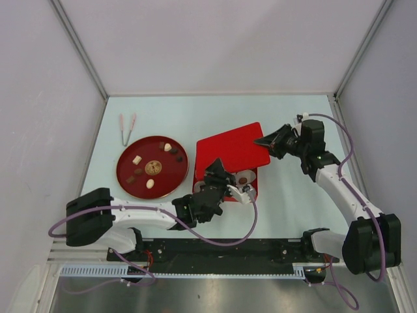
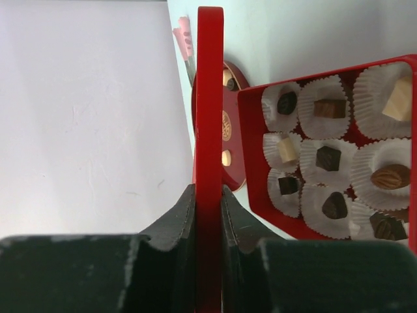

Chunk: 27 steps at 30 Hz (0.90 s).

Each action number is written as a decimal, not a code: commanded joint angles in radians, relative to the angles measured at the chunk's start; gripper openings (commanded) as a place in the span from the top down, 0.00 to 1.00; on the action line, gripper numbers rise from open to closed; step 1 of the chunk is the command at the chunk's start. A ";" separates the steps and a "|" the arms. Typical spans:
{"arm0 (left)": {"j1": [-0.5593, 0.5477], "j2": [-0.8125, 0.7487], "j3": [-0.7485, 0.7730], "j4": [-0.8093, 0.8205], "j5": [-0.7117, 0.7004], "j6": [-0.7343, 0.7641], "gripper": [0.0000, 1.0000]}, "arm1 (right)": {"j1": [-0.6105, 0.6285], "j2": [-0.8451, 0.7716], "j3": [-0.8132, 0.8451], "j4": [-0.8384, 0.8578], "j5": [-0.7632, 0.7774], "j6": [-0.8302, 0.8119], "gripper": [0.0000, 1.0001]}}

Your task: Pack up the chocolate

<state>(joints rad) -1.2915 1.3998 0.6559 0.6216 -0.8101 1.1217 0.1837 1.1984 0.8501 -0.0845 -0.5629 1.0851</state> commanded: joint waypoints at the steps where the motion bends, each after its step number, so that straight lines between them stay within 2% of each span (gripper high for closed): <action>1: -0.008 -0.048 0.008 -0.100 -0.032 -0.203 0.42 | 0.002 -0.022 -0.049 0.133 0.004 0.007 1.00; 6: -0.011 -0.151 0.022 -0.321 0.043 -0.518 0.13 | 0.017 -0.026 -0.112 0.244 0.041 0.041 1.00; 8: -0.011 -0.222 0.028 -0.440 0.107 -0.673 0.11 | 0.033 -0.025 -0.141 0.302 0.058 0.055 1.00; 9: -0.011 -0.251 0.034 -0.479 0.141 -0.727 0.06 | 0.037 -0.020 -0.149 0.319 0.064 0.061 1.00; 10: -0.011 -0.296 0.034 -0.547 0.210 -0.823 0.05 | 0.046 -0.017 -0.158 0.354 0.072 0.065 1.00; 12: -0.011 -0.343 0.028 -0.592 0.264 -0.911 0.02 | 0.059 -0.005 -0.164 0.385 0.080 0.081 1.00; 13: -0.009 -0.366 0.022 -0.614 0.272 -0.983 0.02 | 0.072 -0.002 -0.167 0.414 0.087 0.087 1.00; 18: 0.023 -0.560 -0.010 -0.710 0.255 -1.158 0.00 | 0.122 0.010 -0.184 0.469 0.146 0.093 1.00; 21: 0.110 -0.655 -0.025 -0.753 0.290 -1.287 0.00 | 0.148 0.018 -0.203 0.535 0.179 0.127 1.00; 22: 0.176 -0.674 -0.030 -0.764 0.302 -1.354 0.00 | 0.154 0.026 -0.206 0.546 0.187 0.121 1.00; 27: 0.406 -0.723 -0.068 -0.806 0.489 -1.540 0.00 | 0.195 0.052 -0.229 0.565 0.208 0.113 1.00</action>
<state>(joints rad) -1.0267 0.6922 0.6216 -0.1246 -0.4854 -0.1753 0.3527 1.2388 0.6388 0.3599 -0.3962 1.1778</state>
